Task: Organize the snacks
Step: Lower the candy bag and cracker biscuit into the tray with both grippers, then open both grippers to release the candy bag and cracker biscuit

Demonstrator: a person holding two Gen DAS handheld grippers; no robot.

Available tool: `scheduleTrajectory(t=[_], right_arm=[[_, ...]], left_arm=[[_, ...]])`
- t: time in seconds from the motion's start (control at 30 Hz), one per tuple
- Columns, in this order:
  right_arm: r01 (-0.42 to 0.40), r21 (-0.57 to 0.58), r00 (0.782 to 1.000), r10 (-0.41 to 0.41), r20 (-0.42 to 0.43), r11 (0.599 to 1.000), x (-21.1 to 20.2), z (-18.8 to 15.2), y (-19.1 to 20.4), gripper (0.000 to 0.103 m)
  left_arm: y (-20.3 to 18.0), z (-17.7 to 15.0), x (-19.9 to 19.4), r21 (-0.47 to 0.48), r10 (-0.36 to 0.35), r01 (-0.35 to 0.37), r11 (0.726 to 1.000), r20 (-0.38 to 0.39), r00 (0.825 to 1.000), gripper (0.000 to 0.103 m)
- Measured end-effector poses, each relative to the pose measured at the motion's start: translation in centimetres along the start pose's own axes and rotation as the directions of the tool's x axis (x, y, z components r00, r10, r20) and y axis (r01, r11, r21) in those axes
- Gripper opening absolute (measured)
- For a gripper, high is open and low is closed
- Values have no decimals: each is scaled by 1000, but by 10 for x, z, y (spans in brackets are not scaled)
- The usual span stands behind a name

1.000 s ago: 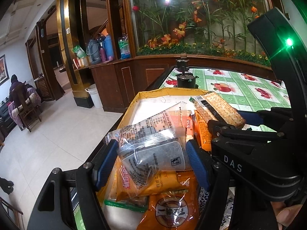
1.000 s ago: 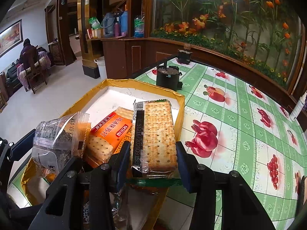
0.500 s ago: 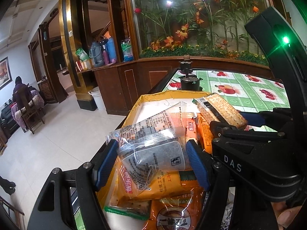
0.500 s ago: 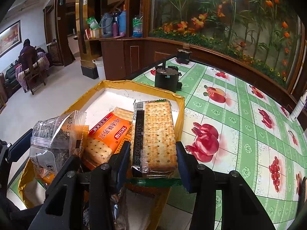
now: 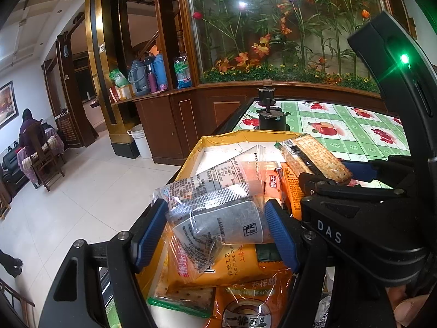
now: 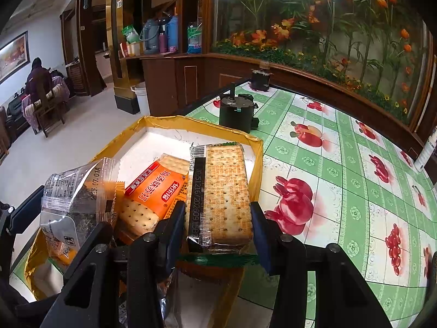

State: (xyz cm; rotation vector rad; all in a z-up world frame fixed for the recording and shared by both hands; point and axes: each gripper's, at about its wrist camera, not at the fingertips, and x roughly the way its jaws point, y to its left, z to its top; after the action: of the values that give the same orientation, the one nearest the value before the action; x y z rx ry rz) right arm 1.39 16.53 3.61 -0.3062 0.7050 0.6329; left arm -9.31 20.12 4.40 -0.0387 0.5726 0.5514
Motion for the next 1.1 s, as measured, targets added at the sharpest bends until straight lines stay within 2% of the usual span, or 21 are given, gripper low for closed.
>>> scheduleTrajectory(t=[0.57,0.63,0.9,1.03,1.1], right_arm=[[-11,16,1000,11,1,1000,3,2,-1,51],[-14,19,1000,14,4,1000,-1,0,-1,51],[-28,12,999,27,37,1000,-18,-4,0,52],[-39,11,997,38,63,999,-30,-8,0,65],[-44,13,996,42,77,999,-36,-10,-1,65]], left_arm=[[-2,3,-3,-11,-1,1,1000,-3,1000,76],[-2,4,-3,-17,3,-3,1000,-3,1000,80],[-2,3,-7,-19,2,-2,1000,-9,1000,81],[-4,1,-16,-8,14,-14,1000,7,1000,82],[-7,2,-21,4,22,-22,1000,19,1000,82]])
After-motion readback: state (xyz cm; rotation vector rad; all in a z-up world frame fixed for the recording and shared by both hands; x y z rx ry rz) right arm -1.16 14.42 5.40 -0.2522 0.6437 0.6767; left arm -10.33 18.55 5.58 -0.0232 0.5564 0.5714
